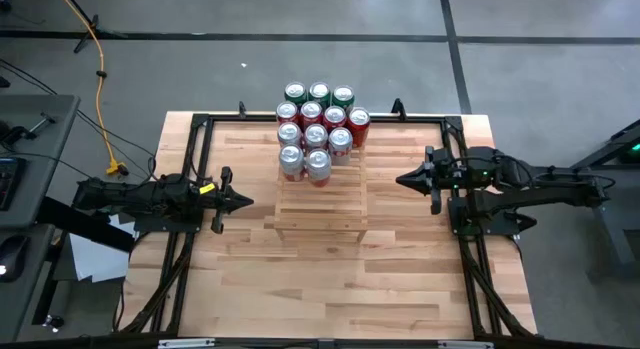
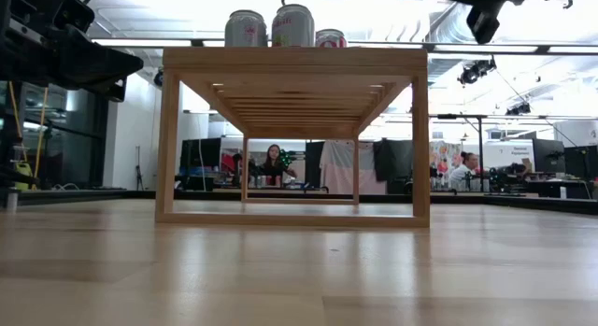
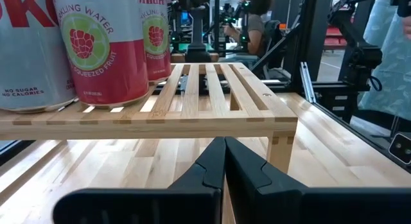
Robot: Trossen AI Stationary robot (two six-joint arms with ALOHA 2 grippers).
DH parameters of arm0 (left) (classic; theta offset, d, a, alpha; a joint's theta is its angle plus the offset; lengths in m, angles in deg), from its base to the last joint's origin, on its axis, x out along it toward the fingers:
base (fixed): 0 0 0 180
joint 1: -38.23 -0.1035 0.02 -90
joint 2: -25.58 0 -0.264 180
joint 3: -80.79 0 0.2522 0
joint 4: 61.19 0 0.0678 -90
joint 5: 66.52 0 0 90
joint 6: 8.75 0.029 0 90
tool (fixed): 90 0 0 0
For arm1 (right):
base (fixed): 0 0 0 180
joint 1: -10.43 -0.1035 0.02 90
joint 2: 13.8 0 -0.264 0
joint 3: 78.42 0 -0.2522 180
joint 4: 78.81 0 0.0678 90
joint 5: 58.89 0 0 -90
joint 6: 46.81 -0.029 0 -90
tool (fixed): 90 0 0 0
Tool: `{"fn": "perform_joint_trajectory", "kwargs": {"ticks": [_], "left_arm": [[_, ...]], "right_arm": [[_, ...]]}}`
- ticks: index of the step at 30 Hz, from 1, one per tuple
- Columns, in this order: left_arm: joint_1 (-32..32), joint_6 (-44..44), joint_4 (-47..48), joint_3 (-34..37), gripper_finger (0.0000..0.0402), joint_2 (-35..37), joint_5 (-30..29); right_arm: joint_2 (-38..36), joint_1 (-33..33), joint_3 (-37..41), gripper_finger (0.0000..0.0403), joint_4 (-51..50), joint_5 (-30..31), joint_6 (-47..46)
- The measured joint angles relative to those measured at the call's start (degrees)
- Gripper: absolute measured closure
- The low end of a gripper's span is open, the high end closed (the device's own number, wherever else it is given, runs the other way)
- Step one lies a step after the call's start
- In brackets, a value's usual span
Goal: Place canned beverage on shelf
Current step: Return to Home Position
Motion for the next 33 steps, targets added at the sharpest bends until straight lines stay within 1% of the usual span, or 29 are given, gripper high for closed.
{"fn": "perform_joint_trajectory", "kwargs": {"ticks": [7,13,18,24,33], "left_arm": [[0.00,0.02,-0.01,0.00,0.0398,0.00,-0.07],[0.00,0.04,-0.01,0.00,0.0398,0.00,-0.09],[0.00,0.04,-0.01,0.00,0.0398,0.02,-0.09],[0.00,0.06,-0.01,0.00,0.0398,0.02,-0.09],[0.00,0.07,-0.01,0.00,0.0398,0.02,-0.09]], "right_arm": [[-7.08,0.00,0.09,0.0403,-3.56,0.03,0.07],[-11.99,0.00,4.38,0.0403,-2.96,1.46,0.45],[-14.28,0.02,11.45,0.0403,5.19,1.55,0.07],[-15.05,0.02,19.10,0.0403,15.48,1.18,-0.28],[-15.14,0.01,26.33,0.0403,23.60,0.60,-2.99]]}}
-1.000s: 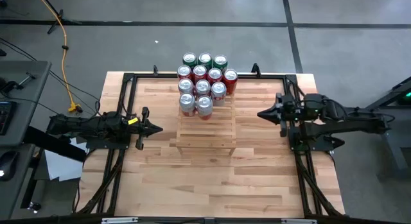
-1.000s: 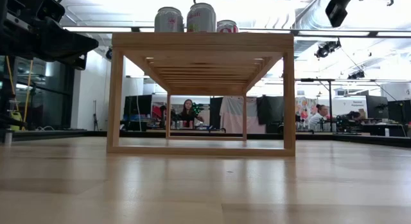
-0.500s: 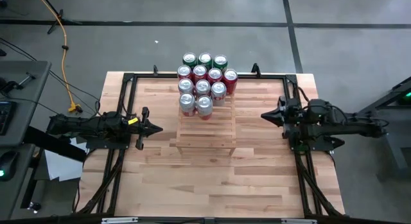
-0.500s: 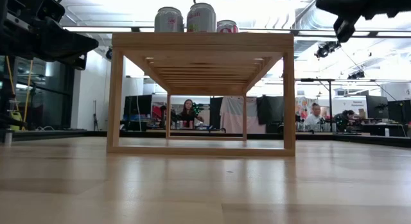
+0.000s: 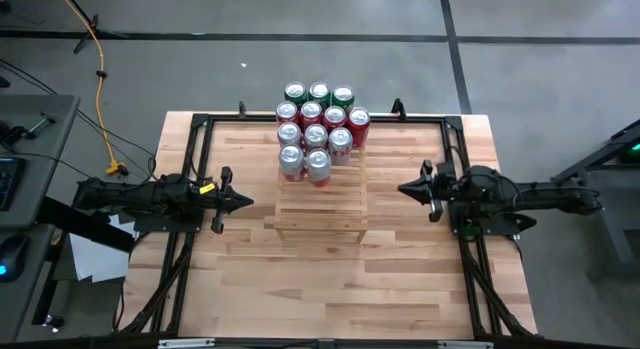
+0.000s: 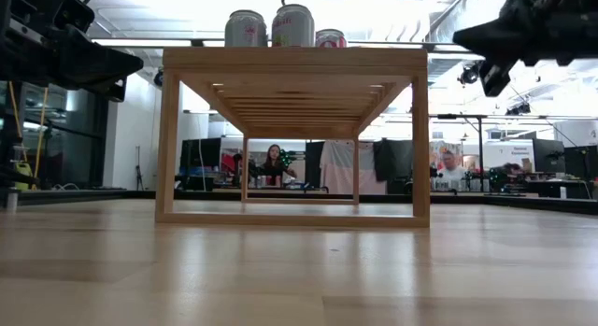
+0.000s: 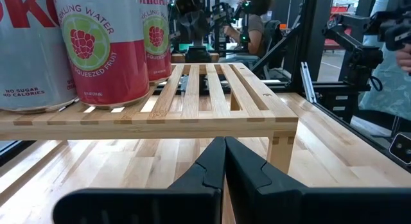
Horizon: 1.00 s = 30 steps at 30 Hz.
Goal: Place canned beverage on shelf
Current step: Return to Home Position
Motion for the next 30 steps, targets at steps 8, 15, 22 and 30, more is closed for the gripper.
{"fn": "perform_joint_trajectory", "kwargs": {"ticks": [8,15,22,30], "left_arm": [[0.00,0.00,0.00,0.00,0.0398,0.00,0.00],[0.00,0.00,-0.02,0.00,0.0398,0.00,0.00],[0.00,0.00,-0.01,0.00,0.0398,0.00,0.00],[0.00,0.00,-0.01,0.00,0.0398,0.00,0.00]], "right_arm": [[-0.28,-0.01,7.10,0.0403,8.97,0.01,-3.69],[-0.24,-0.01,9.45,0.0403,10.35,0.62,-4.50],[-0.22,-0.01,9.45,0.0403,7.26,0.63,-0.19],[-0.22,-0.01,9.48,0.0403,-3.20,0.37,0.43]]}}
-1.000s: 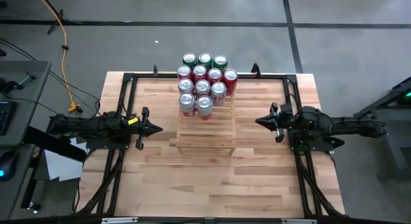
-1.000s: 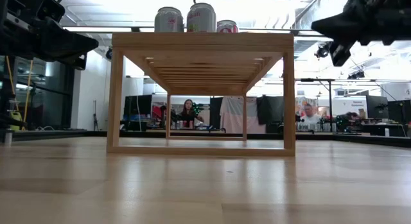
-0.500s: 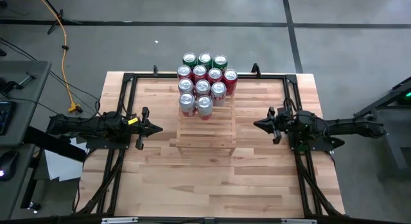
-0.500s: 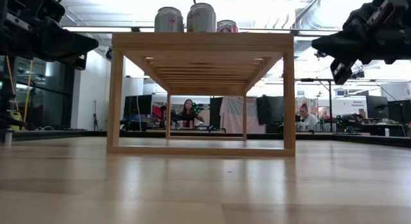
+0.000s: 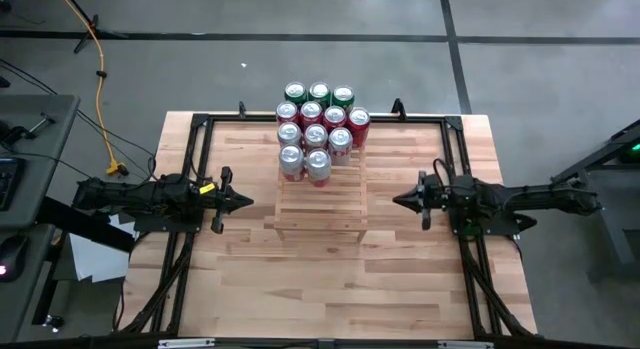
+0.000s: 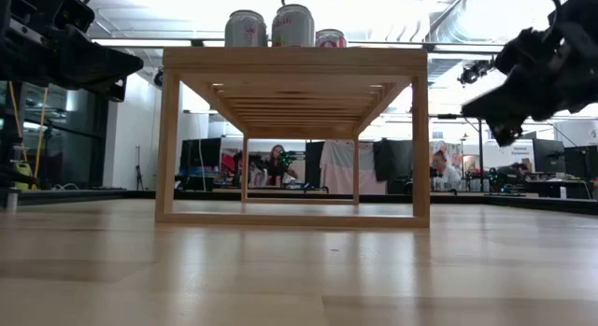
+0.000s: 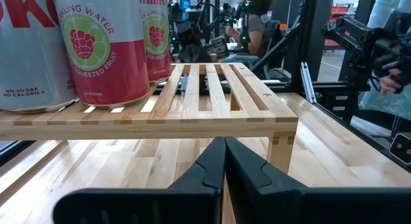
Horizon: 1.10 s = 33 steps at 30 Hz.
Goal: Place canned beverage on shelf
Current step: Return to Home Position
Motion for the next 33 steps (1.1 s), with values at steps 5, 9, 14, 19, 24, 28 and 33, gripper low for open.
{"fn": "perform_joint_trajectory", "kwargs": {"ticks": [5,9,14,19,24,28,33], "left_arm": [[0.00,0.00,0.01,0.00,0.0398,0.00,0.00],[0.00,0.00,-0.01,0.00,0.0398,0.00,0.00],[0.00,0.00,0.00,0.00,0.0398,0.00,0.00],[0.00,0.00,0.01,0.00,0.0398,0.00,0.00],[0.01,0.00,0.00,0.00,0.0398,0.00,0.00],[0.00,0.00,-0.01,0.00,0.0398,0.00,0.00],[0.09,0.00,0.00,0.00,0.0398,0.65,0.02]], "right_arm": [[0.16,0.01,-0.09,0.0403,-5.95,-0.89,-0.09],[0.46,0.00,-0.11,0.0403,-6.02,-0.90,0.05],[0.47,0.00,-0.11,0.0403,-6.08,-0.92,-0.28],[0.46,0.00,-0.13,0.0403,-6.14,-0.97,-0.42],[0.46,0.00,-0.13,0.0403,-6.16,-0.97,-0.42],[0.42,-0.09,-0.15,0.0403,-6.16,-0.99,-0.42],[0.36,-0.09,-0.15,0.0402,-6.21,-0.97,-0.42]]}}
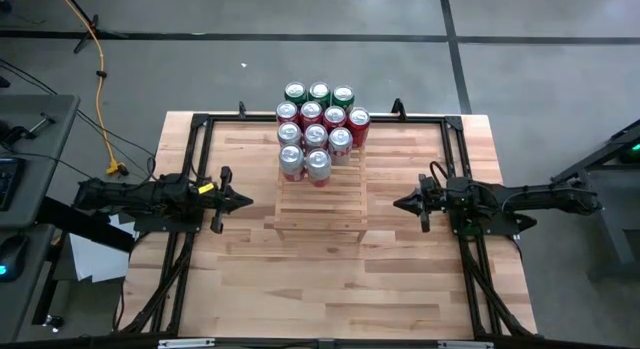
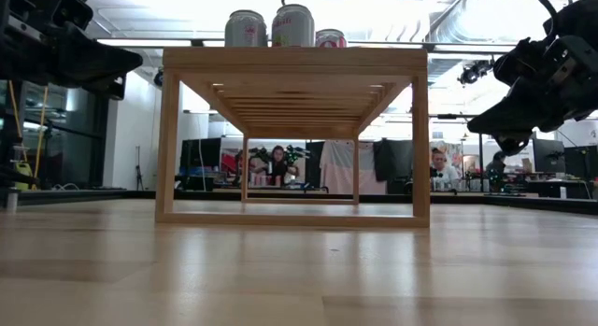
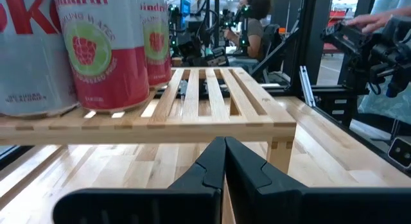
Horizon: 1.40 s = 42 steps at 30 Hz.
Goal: Place canned beverage on shelf
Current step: Return to Home Position
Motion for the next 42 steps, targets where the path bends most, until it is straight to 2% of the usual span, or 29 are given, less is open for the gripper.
{"fn": "perform_joint_trajectory", "kwargs": {"ticks": [8,16,21,42], "left_arm": [[0.00,-0.02,-0.46,-0.02,0.0398,1.23,-0.02],[0.00,-0.02,-0.46,-0.02,0.0398,1.23,-0.01],[0.00,0.00,-0.48,-0.02,0.0398,1.23,-0.02],[-0.02,0.00,-0.47,-0.02,0.0398,1.23,-0.02]], "right_arm": [[-5.68,0.00,0.00,0.0402,-0.04,0.00,0.00],[-17.26,0.00,0.00,0.0402,-0.01,-0.01,0.00],[-17.55,-0.13,0.04,0.0402,3.23,0.09,0.00],[-17.56,-0.13,0.13,0.0402,0.87,0.06,-0.01]]}}
